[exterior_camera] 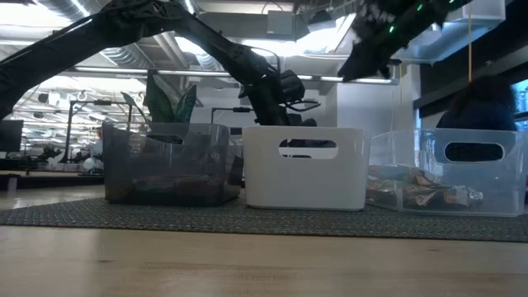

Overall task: Pick and place Granola Bars by type
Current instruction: Put the red granola bar into the black bin

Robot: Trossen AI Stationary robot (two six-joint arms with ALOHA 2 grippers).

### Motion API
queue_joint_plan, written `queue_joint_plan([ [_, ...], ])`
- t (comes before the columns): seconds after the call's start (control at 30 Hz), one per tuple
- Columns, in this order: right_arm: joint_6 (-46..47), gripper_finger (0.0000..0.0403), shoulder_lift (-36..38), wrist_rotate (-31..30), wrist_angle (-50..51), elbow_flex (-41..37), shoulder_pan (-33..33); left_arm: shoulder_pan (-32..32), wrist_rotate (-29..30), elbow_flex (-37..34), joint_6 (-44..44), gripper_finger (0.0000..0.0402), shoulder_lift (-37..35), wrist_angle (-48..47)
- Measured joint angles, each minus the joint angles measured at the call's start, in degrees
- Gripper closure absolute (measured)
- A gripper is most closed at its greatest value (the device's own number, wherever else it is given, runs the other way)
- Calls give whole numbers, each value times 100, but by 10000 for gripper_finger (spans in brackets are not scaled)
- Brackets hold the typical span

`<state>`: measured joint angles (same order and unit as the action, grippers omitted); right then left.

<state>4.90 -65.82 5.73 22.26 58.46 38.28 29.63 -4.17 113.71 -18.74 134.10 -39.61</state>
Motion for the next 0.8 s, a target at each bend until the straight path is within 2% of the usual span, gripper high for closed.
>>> queue_joint_plan([
  [0.17,-1792,266,-960,1551,356,379,602,4,-78,0,199,107,-1,-147],
  [0.33,-2660,266,-1886,2141,1723,1271,1101,34,-70,0,205,107,-165,-484],
  [0.43,-3591,266,-2439,2546,2269,1803,1254,63,-23,0,353,107,-366,-683],
  [0.63,-5346,266,-3484,2293,2836,2708,1205,91,238,0,547,107,-925,-957],
  [0.8,-6732,266,-4119,1323,2904,3078,989,88,337,0,597,107,-1235,-1331],
])
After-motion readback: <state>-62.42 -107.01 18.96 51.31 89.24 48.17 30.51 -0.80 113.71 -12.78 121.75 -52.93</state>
